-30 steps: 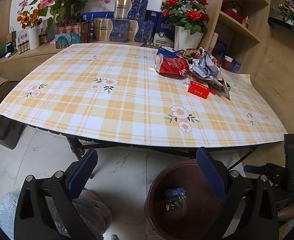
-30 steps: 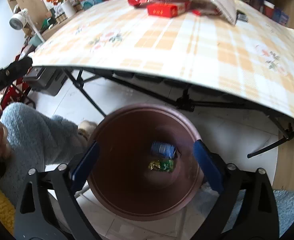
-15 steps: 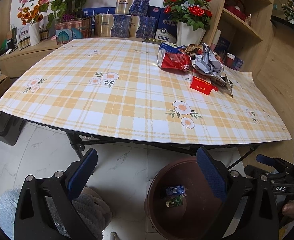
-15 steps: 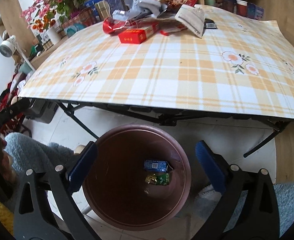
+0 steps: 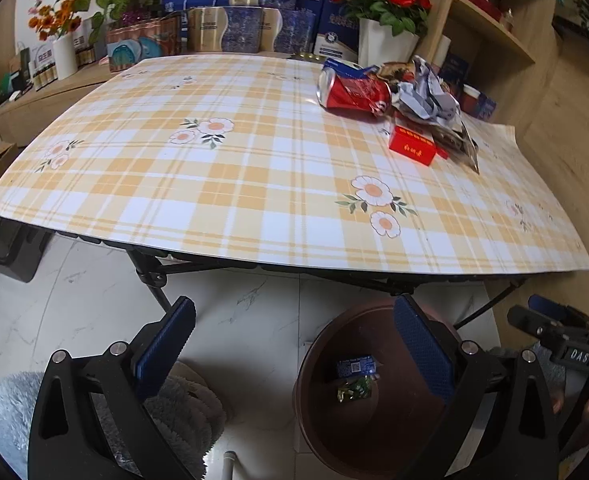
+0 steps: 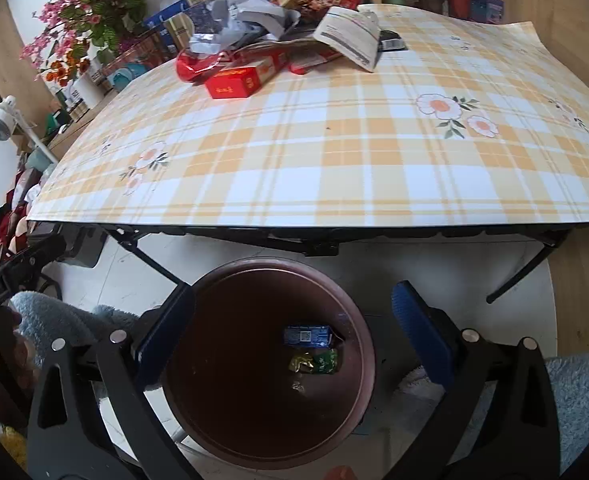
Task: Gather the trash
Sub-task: 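Move both tools back up toward the trash pile, then grasp crumpled paper with left tool while right tool grasps white packet, then carry the crumpled paper and white packet over the brown bin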
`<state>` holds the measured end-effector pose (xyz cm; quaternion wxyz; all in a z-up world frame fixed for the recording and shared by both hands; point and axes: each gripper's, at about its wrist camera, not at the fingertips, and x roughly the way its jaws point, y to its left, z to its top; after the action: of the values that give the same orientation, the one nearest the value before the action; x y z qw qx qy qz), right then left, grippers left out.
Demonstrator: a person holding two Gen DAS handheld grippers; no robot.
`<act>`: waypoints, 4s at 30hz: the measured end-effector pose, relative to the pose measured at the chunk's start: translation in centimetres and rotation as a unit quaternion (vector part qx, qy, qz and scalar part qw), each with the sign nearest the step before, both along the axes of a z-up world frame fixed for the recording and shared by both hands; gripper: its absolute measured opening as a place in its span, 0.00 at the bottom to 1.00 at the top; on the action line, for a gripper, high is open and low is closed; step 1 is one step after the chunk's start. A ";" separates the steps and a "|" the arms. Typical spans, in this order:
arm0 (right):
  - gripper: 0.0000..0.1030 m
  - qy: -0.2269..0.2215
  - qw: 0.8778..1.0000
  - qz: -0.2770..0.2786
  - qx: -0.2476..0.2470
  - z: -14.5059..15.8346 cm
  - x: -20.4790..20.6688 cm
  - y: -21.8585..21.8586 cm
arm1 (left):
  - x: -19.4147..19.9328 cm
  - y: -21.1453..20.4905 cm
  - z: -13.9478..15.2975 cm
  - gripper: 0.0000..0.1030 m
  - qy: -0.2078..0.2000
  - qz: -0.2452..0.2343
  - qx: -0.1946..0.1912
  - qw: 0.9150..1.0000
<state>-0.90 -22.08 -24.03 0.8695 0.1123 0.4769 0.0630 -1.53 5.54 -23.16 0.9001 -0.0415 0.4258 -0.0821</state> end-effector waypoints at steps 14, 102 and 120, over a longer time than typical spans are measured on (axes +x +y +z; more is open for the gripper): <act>0.94 -0.065 0.995 -0.048 0.053 4.5 2.9 -4.7 | 3.6 -1.5 2.7 0.94 0.014 -0.016 -0.040 0.999; 0.65 -0.080 0.994 -0.031 0.072 9.5 12.5 -6.4 | 9.6 -5.8 14.7 0.04 -0.033 -0.187 -0.200 0.961; 0.65 -0.121 0.989 -0.015 0.079 11.9 2.3 -4.2 | -1.0 -5.9 9.3 0.04 0.023 -0.254 -0.148 0.956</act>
<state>1.36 -26.30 -12.13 0.9098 0.1794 0.3604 0.1007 -2.48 -0.39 -13.84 0.8234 -0.0667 0.4260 -0.3690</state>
